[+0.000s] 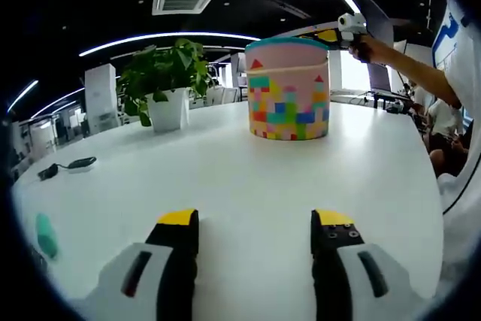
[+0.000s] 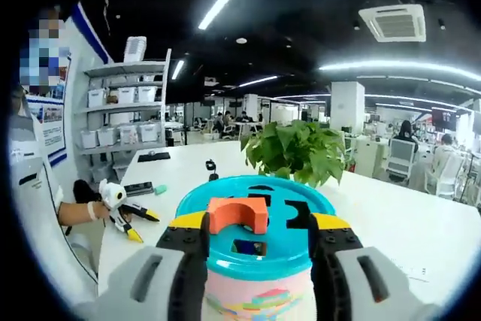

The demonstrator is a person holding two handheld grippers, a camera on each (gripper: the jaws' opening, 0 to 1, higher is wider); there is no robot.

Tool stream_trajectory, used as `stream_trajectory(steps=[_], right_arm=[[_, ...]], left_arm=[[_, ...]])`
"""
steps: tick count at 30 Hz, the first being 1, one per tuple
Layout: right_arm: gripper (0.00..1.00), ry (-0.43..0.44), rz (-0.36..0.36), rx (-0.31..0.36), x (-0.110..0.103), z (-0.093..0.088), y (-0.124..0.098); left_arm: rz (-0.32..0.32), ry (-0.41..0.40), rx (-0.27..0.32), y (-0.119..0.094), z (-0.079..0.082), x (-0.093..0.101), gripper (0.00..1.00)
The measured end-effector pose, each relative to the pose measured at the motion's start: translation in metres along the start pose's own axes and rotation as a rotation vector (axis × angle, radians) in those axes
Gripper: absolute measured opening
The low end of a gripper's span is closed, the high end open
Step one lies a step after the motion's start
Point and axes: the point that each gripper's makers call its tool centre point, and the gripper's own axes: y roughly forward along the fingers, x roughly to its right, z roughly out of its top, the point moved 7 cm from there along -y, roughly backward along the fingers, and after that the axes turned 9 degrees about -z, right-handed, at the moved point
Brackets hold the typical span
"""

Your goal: Arrange the toys in the designated storage area by placing each visible toy with the group until no toy remains scattered across the table.

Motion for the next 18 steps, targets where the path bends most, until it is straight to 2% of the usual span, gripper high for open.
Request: stream_trajectory(steps=[3, 7, 13, 18], right_arm=[[0.55, -0.050, -0.024, 0.028, -0.017, 0.005, 0.003], [0.55, -0.093, -0.045, 0.014, -0.031, 0.003, 0.015], [0.56, -0.072, -0.057, 0.025, -0.044, 0.005, 0.029], [0.57, -0.070, -0.063, 0.057, -0.053, 0.012, 0.026]], left_arm=[[0.005, 0.000, 0.000, 0.000, 0.000, -0.001, 0.62], [0.003, 0.001, 0.000, 0.000, 0.000, 0.000, 0.61], [0.003, 0.004, 0.001, 0.000, 0.000, 0.000, 0.61], [-0.012, -0.006, -0.001, 0.001, 0.000, 0.001, 0.62]])
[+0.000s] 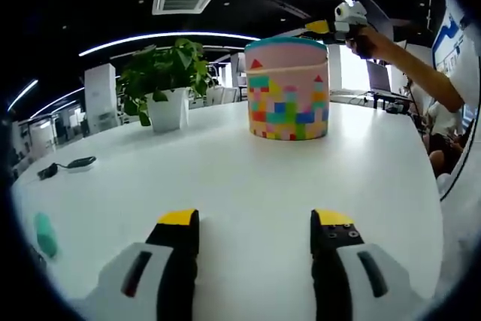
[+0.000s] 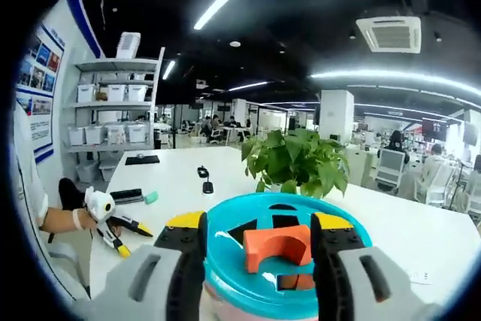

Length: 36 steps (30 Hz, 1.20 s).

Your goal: Arrange the toys in the designated storage area by placing each visible toy with the group until no toy remains scattered across the table.

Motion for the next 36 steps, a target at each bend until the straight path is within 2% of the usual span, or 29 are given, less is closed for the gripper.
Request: stream_trajectory(steps=[9, 14, 36], right_arm=[[0.60, 0.016, -0.036, 0.008, 0.012, 0.004, -0.014], [0.60, 0.032, -0.050, 0.011, 0.017, 0.001, -0.015], [0.61, 0.017, -0.045, 0.015, 0.004, 0.003, -0.006]], left_arm=[[0.001, -0.007, -0.001, 0.000, -0.002, -0.002, 0.62], [0.002, -0.011, -0.001, -0.001, -0.003, -0.003, 0.63], [-0.004, -0.009, -0.001, 0.000, -0.002, -0.001, 0.62]])
